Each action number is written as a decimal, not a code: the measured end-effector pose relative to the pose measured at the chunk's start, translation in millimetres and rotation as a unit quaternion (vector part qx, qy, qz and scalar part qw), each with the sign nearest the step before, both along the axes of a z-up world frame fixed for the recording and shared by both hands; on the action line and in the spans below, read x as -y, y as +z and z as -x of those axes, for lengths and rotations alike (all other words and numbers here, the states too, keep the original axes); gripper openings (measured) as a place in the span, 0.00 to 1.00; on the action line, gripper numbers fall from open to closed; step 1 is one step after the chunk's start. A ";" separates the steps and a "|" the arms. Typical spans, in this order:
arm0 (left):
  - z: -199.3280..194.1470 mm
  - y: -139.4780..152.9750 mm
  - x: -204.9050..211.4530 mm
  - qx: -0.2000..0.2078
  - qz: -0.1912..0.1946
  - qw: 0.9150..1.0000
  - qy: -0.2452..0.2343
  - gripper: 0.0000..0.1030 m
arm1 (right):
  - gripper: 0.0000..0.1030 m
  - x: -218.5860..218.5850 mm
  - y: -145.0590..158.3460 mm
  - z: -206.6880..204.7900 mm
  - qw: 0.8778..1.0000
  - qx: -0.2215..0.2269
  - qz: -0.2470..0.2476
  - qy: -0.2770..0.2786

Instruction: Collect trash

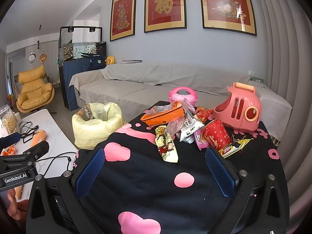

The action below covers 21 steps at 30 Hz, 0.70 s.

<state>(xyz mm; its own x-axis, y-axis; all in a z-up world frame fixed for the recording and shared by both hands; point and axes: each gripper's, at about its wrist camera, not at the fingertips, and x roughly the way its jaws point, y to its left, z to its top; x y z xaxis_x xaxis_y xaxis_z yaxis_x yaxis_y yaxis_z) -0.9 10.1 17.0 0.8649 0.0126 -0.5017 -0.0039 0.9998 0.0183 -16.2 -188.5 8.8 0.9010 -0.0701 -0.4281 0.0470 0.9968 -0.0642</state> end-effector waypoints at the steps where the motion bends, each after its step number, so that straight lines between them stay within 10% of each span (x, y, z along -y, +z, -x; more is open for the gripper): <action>1: 0.1 -1.0 0.6 0.000 0.000 1.000 0.000 1.00 | 0.99 0.3 0.2 0.1 1.000 0.000 0.000 0.000; 21: -37.9 -15.5 26.7 -0.028 0.016 0.996 -0.084 1.00 | 0.99 65.1 -0.5 -1.9 0.997 0.010 -0.008 -0.083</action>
<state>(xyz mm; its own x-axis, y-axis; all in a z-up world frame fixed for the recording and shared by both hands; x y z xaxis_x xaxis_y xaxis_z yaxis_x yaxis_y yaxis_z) 37.0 -16.7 1.5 0.8239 -0.1468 -0.5473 0.1636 0.9864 -0.0182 -14.2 -253.6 8.3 0.8859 -0.2109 -0.4131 0.2115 0.9763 -0.0449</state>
